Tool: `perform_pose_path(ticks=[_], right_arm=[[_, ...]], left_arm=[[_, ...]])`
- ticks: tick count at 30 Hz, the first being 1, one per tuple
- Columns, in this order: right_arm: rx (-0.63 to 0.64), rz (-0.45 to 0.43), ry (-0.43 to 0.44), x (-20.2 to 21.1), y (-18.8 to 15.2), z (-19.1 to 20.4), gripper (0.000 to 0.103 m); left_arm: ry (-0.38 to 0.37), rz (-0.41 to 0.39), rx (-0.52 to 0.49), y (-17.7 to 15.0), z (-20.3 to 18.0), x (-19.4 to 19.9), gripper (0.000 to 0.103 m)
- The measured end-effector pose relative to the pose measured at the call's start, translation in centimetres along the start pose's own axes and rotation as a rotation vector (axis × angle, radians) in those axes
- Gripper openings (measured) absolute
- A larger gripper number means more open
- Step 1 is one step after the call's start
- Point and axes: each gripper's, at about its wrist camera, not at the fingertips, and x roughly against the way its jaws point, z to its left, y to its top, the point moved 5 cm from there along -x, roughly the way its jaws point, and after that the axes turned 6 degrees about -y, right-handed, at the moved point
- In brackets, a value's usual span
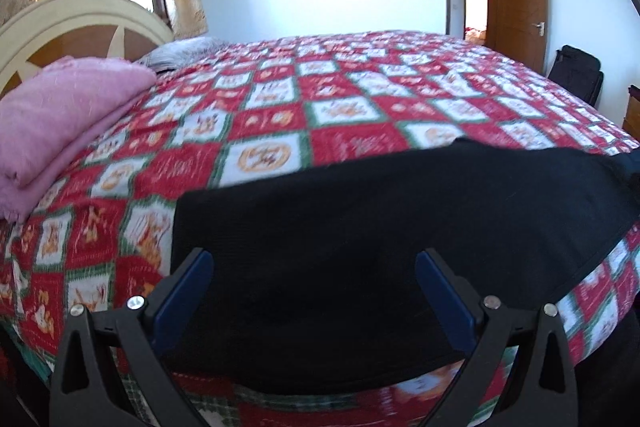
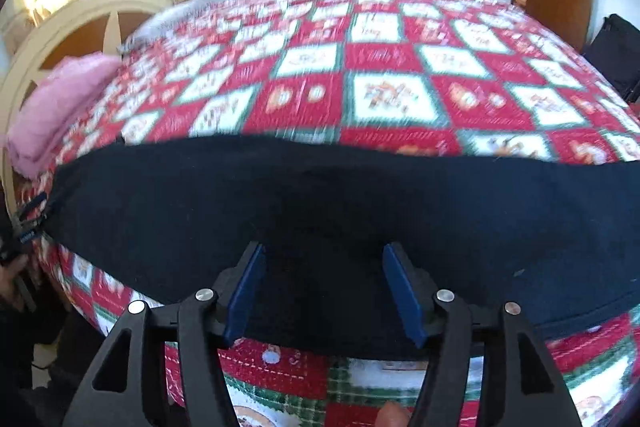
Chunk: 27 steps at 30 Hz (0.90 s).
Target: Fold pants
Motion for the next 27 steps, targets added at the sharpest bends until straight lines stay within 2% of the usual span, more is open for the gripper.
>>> perform_pose_path(ticks=[5, 7, 9, 12, 15, 17, 19, 22, 25, 27], right_arm=[[-0.071, 0.0, -0.09, -0.1, 0.8, -4.0, 0.063], [-0.108, 0.044, -0.122, -1.2, 0.5, -6.1, 0.063], [-0.116, 0.082, -0.08, -2.2, 0.2, -7.1, 0.063], [-0.128, 0.045, -0.027, -0.5, 0.9, -7.5, 0.063], [-0.129, -0.073, -0.037, 2.8, 2.4, -9.0, 0.063], [-0.198, -0.144, -0.057, 5.3, 3.1, -12.4, 0.063], [-0.279, -0.177, -0.083, 6.8, 3.2, -15.7, 0.063], [-0.42, -0.204, -0.144, 8.8, 2.0, -21.6, 0.062], [-0.529, -0.212, -0.138, 9.9, -0.1, -25.6, 0.049], [-0.524, -0.164, -0.13, 9.6, -0.6, -26.5, 0.044]], left_arm=[[-0.022, -0.001, -0.054, 0.8, -2.4, -0.7, 0.103], [-0.045, 0.009, -0.056, 0.8, -3.3, -1.3, 0.103], [-0.056, 0.02, -0.07, 0.8, -4.2, -1.5, 0.103], [-0.064, 0.023, -0.111, 0.9, -5.9, -1.6, 0.103], [-0.065, 0.026, -0.121, 0.9, -7.0, -1.7, 0.103], [-0.062, 0.026, -0.109, 0.8, -7.3, -1.8, 0.103], [-0.055, 0.023, -0.096, 0.7, -7.5, -1.9, 0.103], [-0.037, 0.039, -0.073, 0.2, -7.6, -2.5, 0.103], [-0.03, 0.057, -0.071, -0.1, -8.2, -2.9, 0.103], [-0.026, 0.056, -0.081, 0.0, -8.7, -2.8, 0.103]])
